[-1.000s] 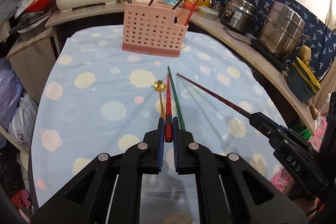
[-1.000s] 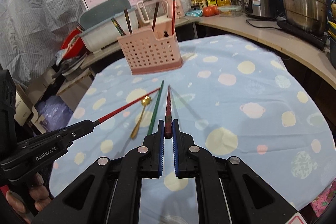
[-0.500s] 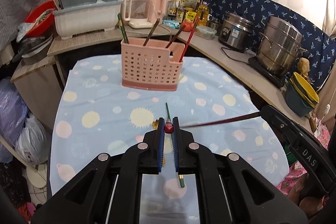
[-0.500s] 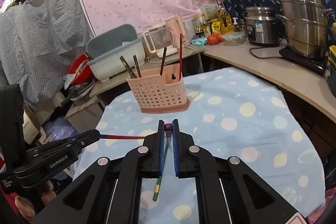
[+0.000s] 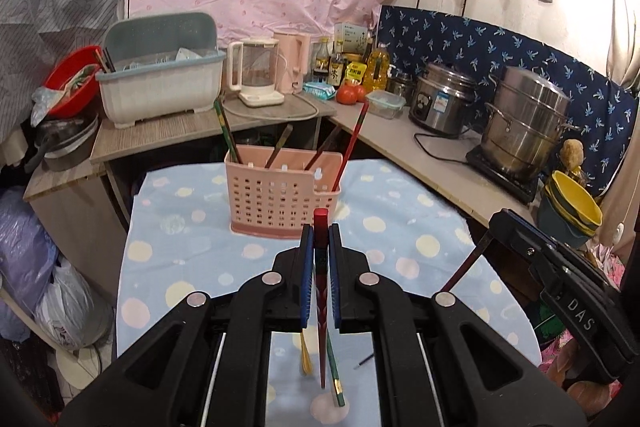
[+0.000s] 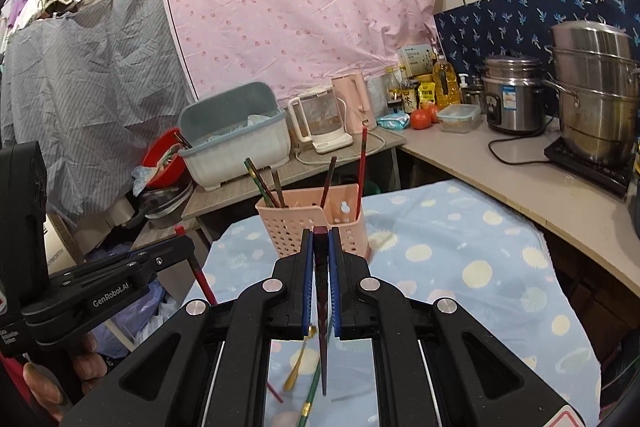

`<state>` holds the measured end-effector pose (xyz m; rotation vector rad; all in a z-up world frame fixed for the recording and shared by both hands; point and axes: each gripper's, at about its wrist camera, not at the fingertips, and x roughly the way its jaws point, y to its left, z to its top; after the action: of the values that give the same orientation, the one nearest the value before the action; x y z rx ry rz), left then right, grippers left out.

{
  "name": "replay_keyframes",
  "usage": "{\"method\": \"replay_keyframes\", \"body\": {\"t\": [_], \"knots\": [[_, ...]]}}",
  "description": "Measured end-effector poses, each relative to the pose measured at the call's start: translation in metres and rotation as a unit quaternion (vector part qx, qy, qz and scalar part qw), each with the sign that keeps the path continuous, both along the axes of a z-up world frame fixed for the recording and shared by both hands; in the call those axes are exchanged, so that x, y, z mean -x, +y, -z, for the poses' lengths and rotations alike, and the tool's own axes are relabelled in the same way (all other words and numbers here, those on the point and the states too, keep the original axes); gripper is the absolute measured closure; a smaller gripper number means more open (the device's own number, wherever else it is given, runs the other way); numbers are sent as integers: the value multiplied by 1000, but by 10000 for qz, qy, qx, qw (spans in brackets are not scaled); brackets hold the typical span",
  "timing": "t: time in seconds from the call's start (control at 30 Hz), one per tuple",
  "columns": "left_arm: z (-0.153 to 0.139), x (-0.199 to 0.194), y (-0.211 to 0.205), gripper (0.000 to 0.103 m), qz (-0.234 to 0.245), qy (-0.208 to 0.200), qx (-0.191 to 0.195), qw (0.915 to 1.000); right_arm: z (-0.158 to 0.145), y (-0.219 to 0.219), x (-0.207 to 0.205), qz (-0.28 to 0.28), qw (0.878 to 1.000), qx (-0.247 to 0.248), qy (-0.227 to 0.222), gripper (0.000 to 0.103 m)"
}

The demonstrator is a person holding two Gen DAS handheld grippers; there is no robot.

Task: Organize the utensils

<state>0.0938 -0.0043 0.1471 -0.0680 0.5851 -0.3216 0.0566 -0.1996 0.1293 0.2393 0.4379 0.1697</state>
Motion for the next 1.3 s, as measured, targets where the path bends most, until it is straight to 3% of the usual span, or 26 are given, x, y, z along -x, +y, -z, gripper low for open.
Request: {"method": "replay_keyframes", "body": {"t": [0.23,0.57,0.77,1.03,1.3], "knots": [[-45,-27,12,96,-145,-441,-29,9989,-37,-6,-34,-77,9995,-121,-266,96],[-116,-98,24,96,-591,-1162,-58,9915,-90,3,-114,-4,9980,-114,-628,96],[-136,-138,24,96,-752,-1354,-82,9879,-103,11,-166,54,9972,-221,-719,96],[-99,-158,41,96,-747,-908,-148,9930,-78,18,-179,-94,9984,-216,-522,96],[-13,-140,59,95,-731,88,-271,9969,-39,14,-134,-73,9995,-175,-259,96]]}}
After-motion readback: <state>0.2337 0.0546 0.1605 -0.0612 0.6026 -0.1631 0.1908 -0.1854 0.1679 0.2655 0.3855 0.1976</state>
